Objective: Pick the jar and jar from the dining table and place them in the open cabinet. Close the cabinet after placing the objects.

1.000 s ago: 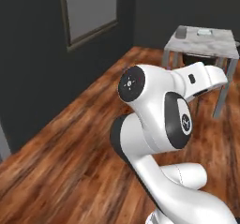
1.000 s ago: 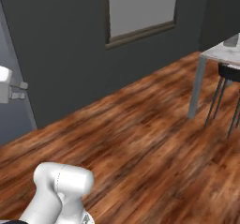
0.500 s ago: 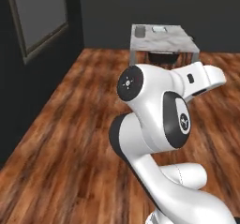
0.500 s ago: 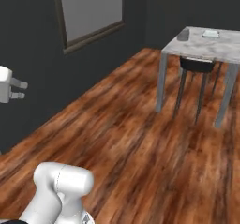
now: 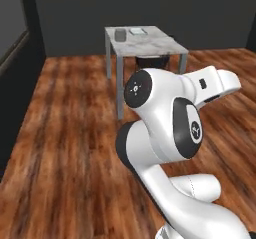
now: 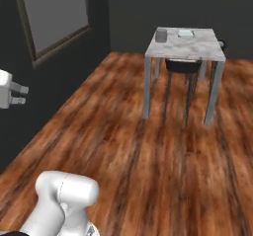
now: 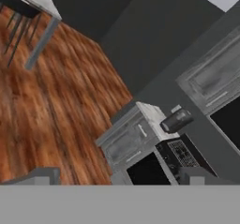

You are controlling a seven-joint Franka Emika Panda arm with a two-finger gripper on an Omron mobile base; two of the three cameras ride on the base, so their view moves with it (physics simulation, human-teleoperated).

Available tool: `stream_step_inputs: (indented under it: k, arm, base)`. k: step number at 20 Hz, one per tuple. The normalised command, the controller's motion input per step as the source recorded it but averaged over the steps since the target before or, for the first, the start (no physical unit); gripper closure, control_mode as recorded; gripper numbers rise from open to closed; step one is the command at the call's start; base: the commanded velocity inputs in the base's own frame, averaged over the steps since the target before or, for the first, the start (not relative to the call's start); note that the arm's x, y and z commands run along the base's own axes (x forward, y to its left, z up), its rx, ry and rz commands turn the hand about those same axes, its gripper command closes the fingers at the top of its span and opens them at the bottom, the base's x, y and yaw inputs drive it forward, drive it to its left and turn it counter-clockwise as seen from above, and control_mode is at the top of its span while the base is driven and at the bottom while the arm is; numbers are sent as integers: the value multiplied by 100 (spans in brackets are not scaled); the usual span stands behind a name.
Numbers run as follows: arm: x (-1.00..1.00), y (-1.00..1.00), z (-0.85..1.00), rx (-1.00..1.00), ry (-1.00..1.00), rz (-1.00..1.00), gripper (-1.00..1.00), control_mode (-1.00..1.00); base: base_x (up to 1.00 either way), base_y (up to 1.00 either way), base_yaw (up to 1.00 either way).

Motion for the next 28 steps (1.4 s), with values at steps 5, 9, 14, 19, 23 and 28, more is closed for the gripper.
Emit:
stream_step_inputs:
  k: [5,9,14,19,23,28]
  arm:
    - [0,0,0,0,0,0,-100,100]
    - [0,0,0,0,0,0,-100,100]
    - [0,0,0,0,0,0,-100,100]
    - [0,0,0,0,0,0,-100,100]
    - [0,0,0,0,0,0,-100,100]
    - [0,0,0,0,0,0,-100,100]
  base:
    - [67,84,-41]
    - [74,88,-35]
    - [78,88,-33]
    - [83,57,-22]
    - [82,52,-22]
    - [82,41,-23]
